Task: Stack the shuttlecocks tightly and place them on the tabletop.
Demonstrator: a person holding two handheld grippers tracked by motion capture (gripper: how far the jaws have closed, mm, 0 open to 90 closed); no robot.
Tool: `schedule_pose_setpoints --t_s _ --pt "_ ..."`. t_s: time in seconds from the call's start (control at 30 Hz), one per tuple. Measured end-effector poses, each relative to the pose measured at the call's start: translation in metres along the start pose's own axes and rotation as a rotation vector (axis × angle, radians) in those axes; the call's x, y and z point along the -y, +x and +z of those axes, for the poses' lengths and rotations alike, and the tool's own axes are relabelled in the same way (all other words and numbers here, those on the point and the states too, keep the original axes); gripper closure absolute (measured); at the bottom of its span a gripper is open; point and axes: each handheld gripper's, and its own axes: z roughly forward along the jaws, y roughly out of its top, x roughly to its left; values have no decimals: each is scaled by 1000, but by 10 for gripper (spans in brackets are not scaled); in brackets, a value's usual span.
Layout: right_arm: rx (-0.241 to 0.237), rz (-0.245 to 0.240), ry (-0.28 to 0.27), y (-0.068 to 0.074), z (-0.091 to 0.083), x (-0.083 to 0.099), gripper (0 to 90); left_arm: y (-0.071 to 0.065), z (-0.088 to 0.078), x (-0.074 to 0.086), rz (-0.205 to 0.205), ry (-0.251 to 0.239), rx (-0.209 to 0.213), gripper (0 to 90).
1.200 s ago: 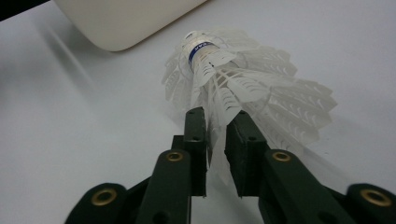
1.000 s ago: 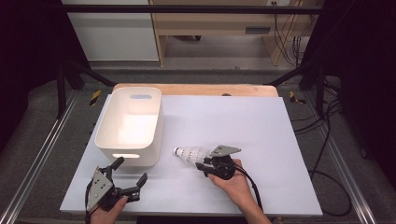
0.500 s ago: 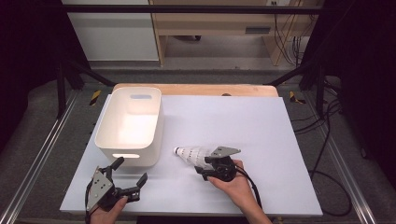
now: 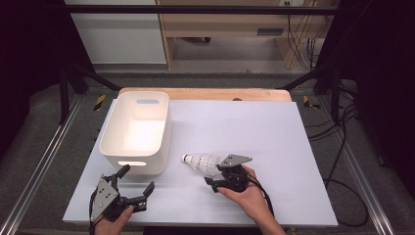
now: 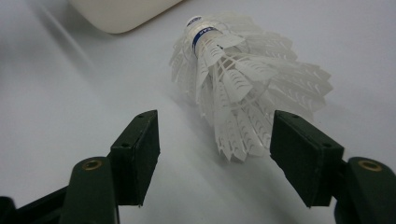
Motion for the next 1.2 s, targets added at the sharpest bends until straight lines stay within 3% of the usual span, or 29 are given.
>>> schedule_pose_setpoints --t_s 0.37,0.47,0.6,0.8,1.2 --pt "17 -33 54 4 2 1 188 0 0 0 -1 -1 0 21" --pt "28 -10 95 4 4 1 89 0 0 0 0 0 0 21" --pt "12 5 97 5 4 1 58 0 0 0 -1 -3 0 20" --pt "-20 -25 88 8 3 1 61 0 -1 0 2 -11 3 20" --pt "-25 -33 50 13 4 1 67 1 -1 0 9 -22 2 15"
